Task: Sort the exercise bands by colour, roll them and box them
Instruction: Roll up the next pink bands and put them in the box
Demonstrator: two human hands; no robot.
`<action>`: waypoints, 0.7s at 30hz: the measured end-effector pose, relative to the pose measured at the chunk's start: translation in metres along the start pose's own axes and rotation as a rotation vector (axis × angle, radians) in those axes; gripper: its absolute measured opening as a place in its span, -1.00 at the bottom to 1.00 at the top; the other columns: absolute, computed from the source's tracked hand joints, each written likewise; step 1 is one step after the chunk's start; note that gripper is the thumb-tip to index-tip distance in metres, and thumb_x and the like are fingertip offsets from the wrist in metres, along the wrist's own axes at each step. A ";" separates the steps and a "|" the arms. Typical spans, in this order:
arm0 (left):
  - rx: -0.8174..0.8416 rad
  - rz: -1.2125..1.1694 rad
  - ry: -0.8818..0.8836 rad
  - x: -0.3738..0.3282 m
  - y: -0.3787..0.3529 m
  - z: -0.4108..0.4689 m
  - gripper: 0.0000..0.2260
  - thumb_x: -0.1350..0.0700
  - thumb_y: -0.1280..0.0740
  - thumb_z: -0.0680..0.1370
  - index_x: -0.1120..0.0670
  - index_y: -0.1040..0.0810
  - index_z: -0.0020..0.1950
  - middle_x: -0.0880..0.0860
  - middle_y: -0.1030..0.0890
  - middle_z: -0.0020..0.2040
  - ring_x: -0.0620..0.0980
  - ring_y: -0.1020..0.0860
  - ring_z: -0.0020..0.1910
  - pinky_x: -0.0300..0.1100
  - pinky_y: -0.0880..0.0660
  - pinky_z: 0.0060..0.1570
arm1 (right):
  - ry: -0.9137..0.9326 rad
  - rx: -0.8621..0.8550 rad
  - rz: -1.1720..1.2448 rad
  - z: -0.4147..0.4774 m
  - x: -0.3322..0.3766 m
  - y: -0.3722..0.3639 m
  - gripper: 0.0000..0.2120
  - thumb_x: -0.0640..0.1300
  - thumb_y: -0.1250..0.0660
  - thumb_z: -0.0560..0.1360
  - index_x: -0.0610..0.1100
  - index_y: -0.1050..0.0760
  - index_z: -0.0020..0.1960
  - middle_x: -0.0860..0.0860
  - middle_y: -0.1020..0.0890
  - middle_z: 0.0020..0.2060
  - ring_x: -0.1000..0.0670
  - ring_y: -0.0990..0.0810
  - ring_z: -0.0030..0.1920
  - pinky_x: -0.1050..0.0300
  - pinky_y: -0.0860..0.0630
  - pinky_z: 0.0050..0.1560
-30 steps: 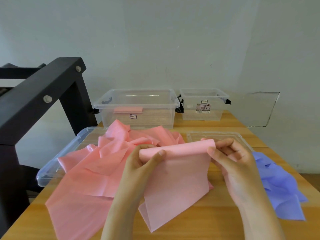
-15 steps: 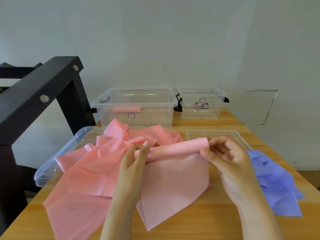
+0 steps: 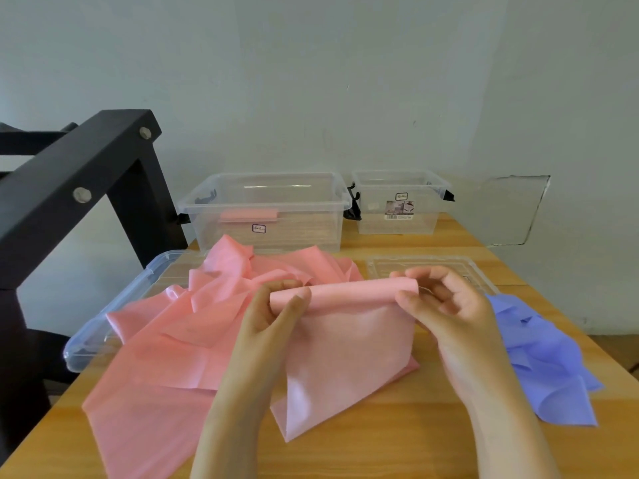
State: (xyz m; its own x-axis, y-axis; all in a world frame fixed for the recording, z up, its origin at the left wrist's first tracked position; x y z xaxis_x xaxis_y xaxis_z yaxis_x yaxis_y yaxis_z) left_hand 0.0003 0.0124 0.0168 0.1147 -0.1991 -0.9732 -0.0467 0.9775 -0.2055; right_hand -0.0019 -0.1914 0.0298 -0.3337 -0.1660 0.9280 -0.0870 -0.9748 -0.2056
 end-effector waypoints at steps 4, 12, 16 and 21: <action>-0.016 0.071 -0.040 0.001 0.002 0.002 -0.72 -0.13 -0.49 0.36 -0.04 -0.58 -0.02 0.03 -0.68 0.06 0.19 -0.61 0.10 0.14 -0.52 0.08 | 0.009 0.035 0.007 -0.001 0.001 -0.002 -0.75 -0.43 -0.42 0.40 -0.16 -0.54 -0.02 -0.04 -0.71 -0.02 0.07 -0.67 0.01 0.32 -0.54 -0.08; 0.004 -0.006 -0.116 -0.003 0.002 0.003 -0.74 0.14 -0.46 0.36 0.10 -0.53 0.01 -0.04 -0.67 -0.03 0.00 -0.62 0.01 -0.11 -0.49 -0.04 | -0.055 0.032 -0.102 0.000 -0.003 -0.003 -0.84 -0.26 -0.52 0.38 -0.06 -0.62 -0.11 0.01 -0.71 -0.16 0.11 -0.66 -0.10 0.24 -0.54 -0.04; 0.010 0.111 -0.099 -0.001 -0.002 0.001 -0.90 0.15 -0.44 0.49 0.08 -0.58 -0.04 -0.09 -0.63 -0.16 -0.15 -0.57 -0.20 -0.28 -0.46 -0.20 | -0.002 0.034 -0.055 -0.001 0.002 -0.003 -0.77 -0.38 -0.46 0.37 -0.13 -0.58 -0.06 -0.04 -0.72 -0.14 0.01 -0.68 -0.02 0.24 -0.58 -0.02; 0.041 0.017 -0.207 -0.004 0.002 0.004 -0.75 0.24 -0.48 0.35 0.12 -0.50 -0.04 -0.05 -0.65 -0.13 -0.05 -0.63 -0.05 -0.26 -0.54 -0.08 | -0.105 0.096 -0.037 -0.001 0.000 -0.004 -0.77 -0.04 -0.51 0.25 0.05 -0.63 -0.10 0.04 -0.69 -0.15 0.08 -0.63 -0.09 0.12 -0.46 -0.04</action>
State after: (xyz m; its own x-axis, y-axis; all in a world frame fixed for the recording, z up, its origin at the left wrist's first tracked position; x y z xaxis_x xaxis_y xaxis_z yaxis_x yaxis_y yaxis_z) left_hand 0.0041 0.0159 0.0207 0.3162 -0.1687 -0.9336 -0.0099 0.9834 -0.1811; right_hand -0.0028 -0.1871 0.0303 -0.2317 -0.1389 0.9628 -0.0055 -0.9895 -0.1441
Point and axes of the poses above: each hand's wrist, its own z-axis towards the middle knuckle, its own y-axis out of the back of the hand, x = y × z, the point moved 2 cm from there along z, towards the middle knuckle
